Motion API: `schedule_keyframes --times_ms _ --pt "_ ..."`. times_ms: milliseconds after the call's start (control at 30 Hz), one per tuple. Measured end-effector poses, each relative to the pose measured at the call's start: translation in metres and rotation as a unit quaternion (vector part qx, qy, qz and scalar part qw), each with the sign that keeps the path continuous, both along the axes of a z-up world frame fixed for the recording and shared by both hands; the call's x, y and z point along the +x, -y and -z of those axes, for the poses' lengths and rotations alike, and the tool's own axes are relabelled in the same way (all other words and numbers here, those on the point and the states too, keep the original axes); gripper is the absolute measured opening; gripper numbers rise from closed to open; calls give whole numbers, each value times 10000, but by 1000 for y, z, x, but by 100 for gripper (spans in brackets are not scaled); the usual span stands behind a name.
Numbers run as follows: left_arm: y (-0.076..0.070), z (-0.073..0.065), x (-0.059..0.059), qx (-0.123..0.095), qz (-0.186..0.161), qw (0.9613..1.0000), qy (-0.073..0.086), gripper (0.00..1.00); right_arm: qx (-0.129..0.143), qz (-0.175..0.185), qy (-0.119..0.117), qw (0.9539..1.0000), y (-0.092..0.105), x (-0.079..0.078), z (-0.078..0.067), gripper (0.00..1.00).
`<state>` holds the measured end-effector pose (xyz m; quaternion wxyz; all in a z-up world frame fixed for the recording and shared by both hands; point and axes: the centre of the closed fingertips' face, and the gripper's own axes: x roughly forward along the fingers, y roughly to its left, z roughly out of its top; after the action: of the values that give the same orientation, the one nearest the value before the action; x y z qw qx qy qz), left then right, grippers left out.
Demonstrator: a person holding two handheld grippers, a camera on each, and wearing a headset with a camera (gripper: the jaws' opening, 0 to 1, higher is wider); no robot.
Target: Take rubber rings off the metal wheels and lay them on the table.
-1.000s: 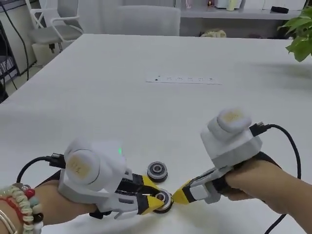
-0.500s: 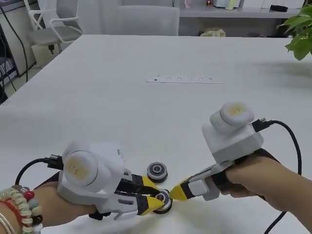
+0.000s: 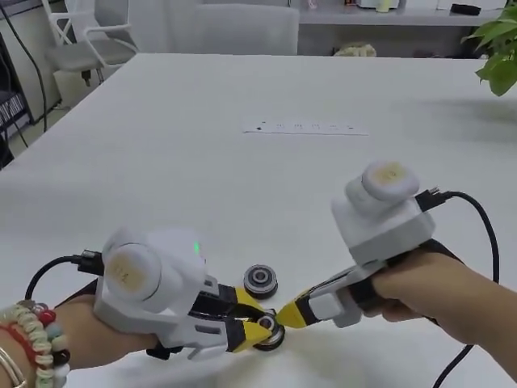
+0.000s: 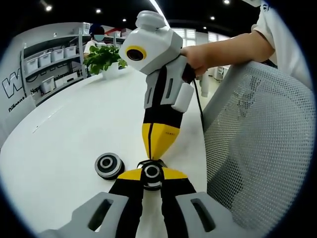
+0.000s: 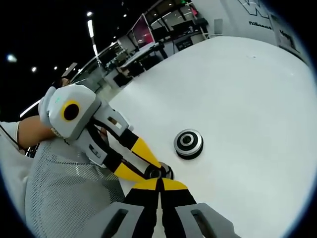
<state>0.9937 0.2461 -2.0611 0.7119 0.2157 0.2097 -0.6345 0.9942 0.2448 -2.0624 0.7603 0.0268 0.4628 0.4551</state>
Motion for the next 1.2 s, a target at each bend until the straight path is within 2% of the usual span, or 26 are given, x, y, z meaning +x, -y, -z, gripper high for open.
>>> schedule_keyframes --times_ms 367,567,833,967,1067,1133,1200 --pt "0 0 0 4 -1 10000 0 8 118 -44 -23 9999 -3 -1 -3 0" --pt "0 0 0 12 0 10000 28 8 185 0 68 9998 -5 2 -8 0" --pt "0 0 0 -13 41 10000 49 8 -79 32 39 10000 2 3 2 0" --pt "0 0 0 -15 23 10000 28 8 -87 54 43 9999 3 3 1 0" --pt "1 0 0 66 -2 10000 26 8 -132 24 83 9999 3 3 2 0" --pt "2 -1 -1 165 70 9998 118 8 -150 -6 119 9998 3 3 2 0" --pt "2 -1 -1 200 92 9997 127 8 -185 -51 163 9997 3 3 3 0"
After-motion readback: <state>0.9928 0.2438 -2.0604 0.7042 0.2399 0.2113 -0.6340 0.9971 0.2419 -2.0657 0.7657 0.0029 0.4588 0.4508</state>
